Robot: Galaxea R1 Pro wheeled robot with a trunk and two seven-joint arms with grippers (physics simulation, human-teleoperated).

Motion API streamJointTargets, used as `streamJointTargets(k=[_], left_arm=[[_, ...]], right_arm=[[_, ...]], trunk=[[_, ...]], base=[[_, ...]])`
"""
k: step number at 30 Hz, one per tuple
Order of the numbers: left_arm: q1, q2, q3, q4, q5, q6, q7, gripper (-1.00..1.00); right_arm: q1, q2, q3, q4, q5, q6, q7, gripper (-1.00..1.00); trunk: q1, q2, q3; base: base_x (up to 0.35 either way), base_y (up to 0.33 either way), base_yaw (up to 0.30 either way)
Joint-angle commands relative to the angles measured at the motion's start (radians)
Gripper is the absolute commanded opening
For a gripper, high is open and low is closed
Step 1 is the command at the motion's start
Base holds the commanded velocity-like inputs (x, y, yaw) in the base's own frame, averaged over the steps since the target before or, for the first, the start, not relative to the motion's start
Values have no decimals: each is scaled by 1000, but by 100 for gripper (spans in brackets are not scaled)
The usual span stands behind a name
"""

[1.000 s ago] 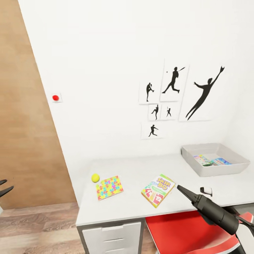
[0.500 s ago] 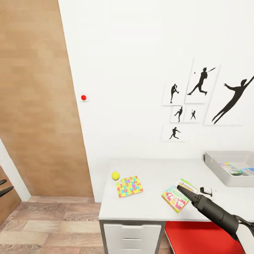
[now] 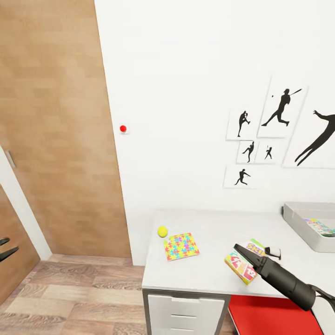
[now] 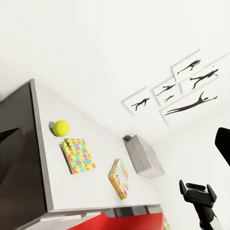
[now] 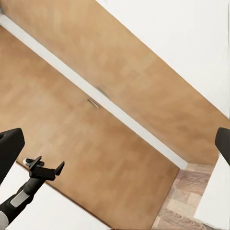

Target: Put all the toys in the child's room - the three board games (two on the bed and one on the table), the two jigsaw puzzles on the table, and the tennis ball on the table - inside the toy box on the table in the child's room.

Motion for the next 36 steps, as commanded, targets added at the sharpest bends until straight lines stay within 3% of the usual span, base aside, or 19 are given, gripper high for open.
streamJointTargets(k=[1,8,15,36], left_arm=[[5,-6,6,6,-1,5,-4,100],[9,-45,12,23,-2,-3,-4,100],[10,-84,10,20,-2,-3,-4,100],[10,-90,10,19,-2,-28,-4,100]], right_arm=[[5,6,-6,-6,-9,0,-5,100],[45,16,-43,-14,-8,-37,-44,100],[84,38,-41,-13,-8,-31,-84,100],[99,44,-37,-12,-8,-30,-201,100]], trunk=[[0,-1,-1],[0,-1,-1],[0,-1,-1],[0,-1,-1]], base=[[0,0,0],[0,0,0],[0,0,0],[1,110,0]])
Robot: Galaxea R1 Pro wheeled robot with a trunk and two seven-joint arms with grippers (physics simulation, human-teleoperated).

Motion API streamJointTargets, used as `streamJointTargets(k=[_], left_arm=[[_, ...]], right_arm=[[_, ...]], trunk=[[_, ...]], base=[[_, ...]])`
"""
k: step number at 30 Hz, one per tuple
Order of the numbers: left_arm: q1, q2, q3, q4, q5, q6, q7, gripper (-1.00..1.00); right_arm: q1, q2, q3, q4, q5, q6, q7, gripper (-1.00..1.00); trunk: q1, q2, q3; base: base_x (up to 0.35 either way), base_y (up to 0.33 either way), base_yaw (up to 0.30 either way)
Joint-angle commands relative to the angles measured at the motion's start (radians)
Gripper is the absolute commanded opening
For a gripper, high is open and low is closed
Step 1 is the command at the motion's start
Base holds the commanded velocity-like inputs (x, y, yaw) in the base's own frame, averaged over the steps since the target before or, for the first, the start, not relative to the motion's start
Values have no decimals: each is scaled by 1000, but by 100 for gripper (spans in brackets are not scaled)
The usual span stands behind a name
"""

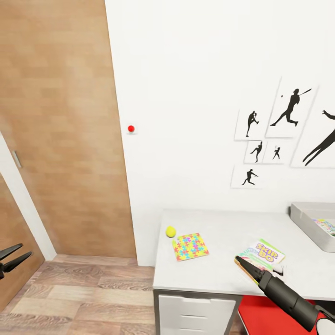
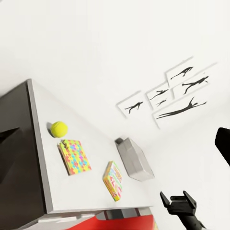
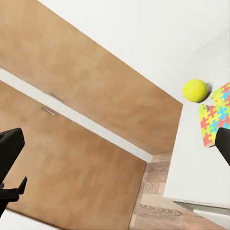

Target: Put all the toys in the child's room - the three board games (two on the bed and one on the table), the two jigsaw puzzles on the table, and the tennis ball on the table - inside the toy box on the table in the child's room.

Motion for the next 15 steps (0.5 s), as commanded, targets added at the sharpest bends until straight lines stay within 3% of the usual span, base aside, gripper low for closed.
streamJointTargets(k=[1,15], left_arm=[[0,0,0,1,-1,10,-4,100],[0,0,0,1,-1,7,-4,100]], right_arm=[[0,0,-1,-1,-5,7,-6,100],[0,1,1,-1,-5,7,-85,100]], trunk=[[1,-1,-1],[1,-1,-1]], base=[[30,188,0],[14,87,0]])
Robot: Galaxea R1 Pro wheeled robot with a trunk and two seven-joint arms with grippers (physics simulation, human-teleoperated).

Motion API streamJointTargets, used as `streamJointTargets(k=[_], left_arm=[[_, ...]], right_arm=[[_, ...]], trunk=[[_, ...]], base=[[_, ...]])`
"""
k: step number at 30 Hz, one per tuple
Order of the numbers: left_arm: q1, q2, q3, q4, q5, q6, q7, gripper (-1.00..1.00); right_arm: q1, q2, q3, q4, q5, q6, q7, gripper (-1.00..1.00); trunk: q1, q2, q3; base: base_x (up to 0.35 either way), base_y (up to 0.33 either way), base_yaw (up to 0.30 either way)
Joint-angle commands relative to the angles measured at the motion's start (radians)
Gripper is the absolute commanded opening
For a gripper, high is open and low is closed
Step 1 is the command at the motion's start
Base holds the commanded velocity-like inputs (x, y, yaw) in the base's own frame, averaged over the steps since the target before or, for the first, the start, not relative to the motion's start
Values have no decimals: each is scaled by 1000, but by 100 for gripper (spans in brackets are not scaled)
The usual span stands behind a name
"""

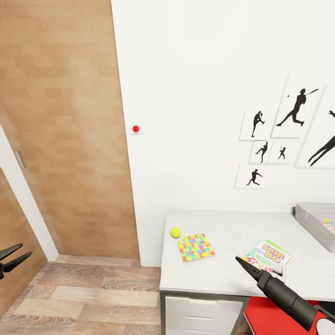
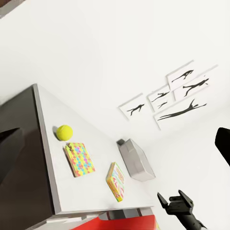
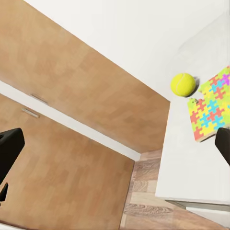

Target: Put all the toys in the child's room - the three board games (two on the bed and one on the table), the two jigsaw puzzles on the table, and the tennis ball on the table - inside the toy box on the table in the child's room.

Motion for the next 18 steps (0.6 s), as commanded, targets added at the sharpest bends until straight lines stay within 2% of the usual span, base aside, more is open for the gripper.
streamJointTargets(k=[1,3,4,12,18], left_arm=[[0,0,0,1,-1,11,-4,100],[0,0,0,1,-1,11,-4,100],[0,0,0,1,-1,11,-4,100],[0,0,0,1,-1,10,-4,100],[0,0,0,1,-1,10,-4,100]], right_arm=[[0,0,-1,-1,-5,7,-6,100],[0,0,0,-1,-5,7,-18,100],[0,0,0,-1,-5,7,-386,100],[1,0,0,-1,-5,8,-386,100],[0,0,0,-1,-6,8,-386,100]], trunk=[[1,-1,-1],[1,-1,-1],[1,-1,-1],[1,-1,-1],[1,-1,-1]], base=[[8,191,0],[35,196,0],[54,156,0],[33,64,0],[133,104,0]])
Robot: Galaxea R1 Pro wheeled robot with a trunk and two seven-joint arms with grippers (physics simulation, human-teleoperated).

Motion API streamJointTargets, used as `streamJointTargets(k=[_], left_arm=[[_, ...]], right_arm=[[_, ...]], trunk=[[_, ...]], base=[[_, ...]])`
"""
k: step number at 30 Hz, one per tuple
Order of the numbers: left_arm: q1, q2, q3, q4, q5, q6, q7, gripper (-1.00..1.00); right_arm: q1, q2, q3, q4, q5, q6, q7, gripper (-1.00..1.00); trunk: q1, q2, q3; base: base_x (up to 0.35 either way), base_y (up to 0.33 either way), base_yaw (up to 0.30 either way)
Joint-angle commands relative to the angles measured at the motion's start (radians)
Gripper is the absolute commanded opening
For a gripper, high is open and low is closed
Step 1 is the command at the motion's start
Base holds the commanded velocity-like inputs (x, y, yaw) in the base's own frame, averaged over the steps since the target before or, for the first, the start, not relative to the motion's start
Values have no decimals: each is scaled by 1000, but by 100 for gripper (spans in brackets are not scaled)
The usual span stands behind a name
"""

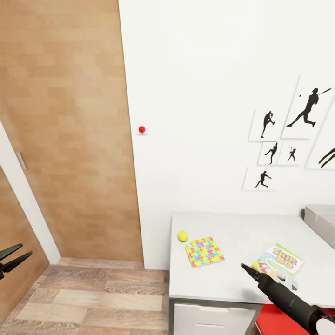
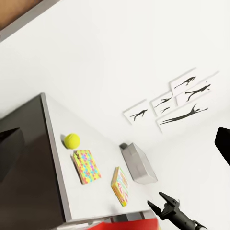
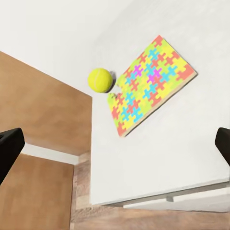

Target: Put all the toys in the child's room - the three board games (two on the bed and one on the table), the two jigsaw puzzles on the table, and the tennis ball on the table - inside the toy box on the table in the child's room.

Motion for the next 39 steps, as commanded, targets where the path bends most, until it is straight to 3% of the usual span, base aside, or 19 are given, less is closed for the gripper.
streamJointTargets(k=[1,15,39], left_arm=[[0,0,0,0,-1,11,-4,100],[0,0,0,0,-1,11,-4,100],[0,0,0,0,-1,11,-4,100]], right_arm=[[0,0,-1,-1,1,5,3,100],[0,0,-1,-1,1,5,3,100],[0,0,-1,-2,1,7,5,100]], trunk=[[1,-1,-1],[1,-1,-1],[1,-1,-1]], base=[[152,83,0],[120,42,0],[7,20,0]])
